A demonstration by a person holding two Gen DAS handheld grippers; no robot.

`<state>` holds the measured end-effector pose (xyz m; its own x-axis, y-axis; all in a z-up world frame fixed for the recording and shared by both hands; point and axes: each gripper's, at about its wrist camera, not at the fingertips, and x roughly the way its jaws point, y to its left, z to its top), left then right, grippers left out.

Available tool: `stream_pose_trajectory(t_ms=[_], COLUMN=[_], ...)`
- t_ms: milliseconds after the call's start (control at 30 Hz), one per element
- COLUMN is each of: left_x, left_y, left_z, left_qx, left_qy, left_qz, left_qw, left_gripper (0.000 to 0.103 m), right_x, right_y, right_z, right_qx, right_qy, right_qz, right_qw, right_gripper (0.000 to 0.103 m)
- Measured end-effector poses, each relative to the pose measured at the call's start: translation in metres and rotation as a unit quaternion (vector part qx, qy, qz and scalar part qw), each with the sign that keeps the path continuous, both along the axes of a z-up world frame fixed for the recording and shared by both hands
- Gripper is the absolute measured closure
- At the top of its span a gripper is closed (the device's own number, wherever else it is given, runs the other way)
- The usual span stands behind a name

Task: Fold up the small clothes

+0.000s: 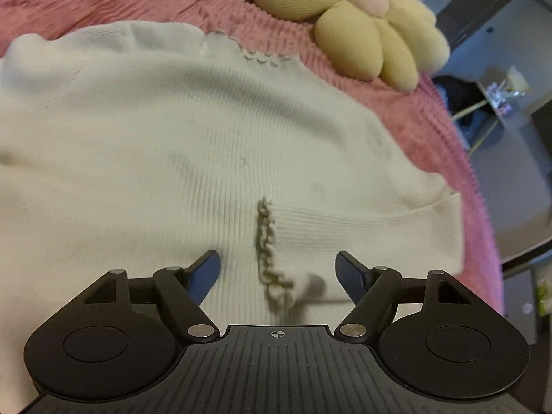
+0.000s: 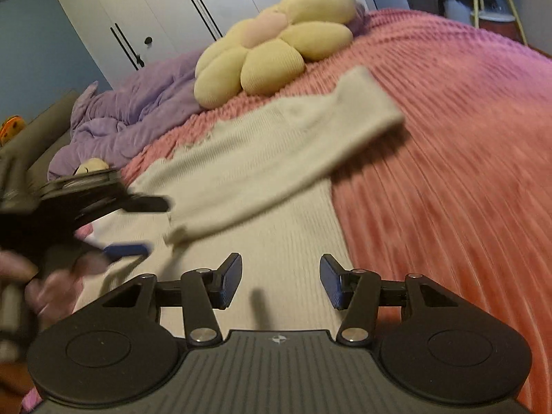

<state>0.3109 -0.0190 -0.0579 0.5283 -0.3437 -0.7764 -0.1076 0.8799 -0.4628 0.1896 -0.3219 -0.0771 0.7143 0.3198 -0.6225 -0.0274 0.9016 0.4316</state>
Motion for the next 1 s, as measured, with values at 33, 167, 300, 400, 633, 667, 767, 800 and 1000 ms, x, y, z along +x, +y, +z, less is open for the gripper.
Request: stream_pose_trajectory(t_ms=[33, 167, 300, 400, 633, 667, 767, 800, 1000], left_x=[0.003, 0.006, 0.01, 0.01, 0.005, 0.003, 0.001, 0.001, 0.004], left_y=[-0.004, -0.018, -0.03, -0.029, 0.002, 0.008, 0.039, 0.049, 0.104], left_z=[0.0, 0.009, 0.005, 0.006, 0.031, 0.038, 0.055, 0.057, 0.04], left_qx=[0.008, 0.036, 0.057, 0.064, 0.036, 0.042, 0.065, 0.084, 0.194], left_qy=[-0.003, -0.013, 0.003, -0.002, -0.033, -0.047, -0.073, -0.072, -0.049], left_qz=[0.002, -0.01, -0.031, -0.039, -0.021, -0.017, 0.012, 0.029, 0.099], left_qw=[1.0, 0.9992, 0.9979, 0.9972, 0.9986, 0.9979, 0.9951, 0.9934, 0.9748], left_gripper=[0.025, 0.046, 0.046, 0.058, 0.097, 0.097, 0.097, 0.097, 0.097], right_x=[-0.003, -0.009, -0.005, -0.005, -0.002, -0.001, 0.001, 0.002, 0.02], right_y=[-0.002, -0.008, -0.005, 0.0, 0.003, 0.003, 0.005, 0.006, 0.013], right_z=[-0.001, 0.001, 0.001, 0.004, 0.011, 0.014, 0.021, 0.023, 0.026], right_qx=[0.002, 0.01, 0.009, 0.002, -0.014, -0.017, -0.021, -0.021, -0.007], right_qy=[0.002, -0.001, 0.001, 0.003, 0.01, 0.007, -0.004, -0.008, -0.018], right_qz=[0.0, -0.001, -0.005, -0.01, -0.011, -0.013, -0.014, -0.013, -0.009], right_qw=[1.0, 1.0, 1.0, 1.0, 1.0, 1.0, 1.0, 1.0, 1.0], right_gripper=[0.052, 0.053, 0.053, 0.052, 0.052, 0.052, 0.052, 0.051, 0.05])
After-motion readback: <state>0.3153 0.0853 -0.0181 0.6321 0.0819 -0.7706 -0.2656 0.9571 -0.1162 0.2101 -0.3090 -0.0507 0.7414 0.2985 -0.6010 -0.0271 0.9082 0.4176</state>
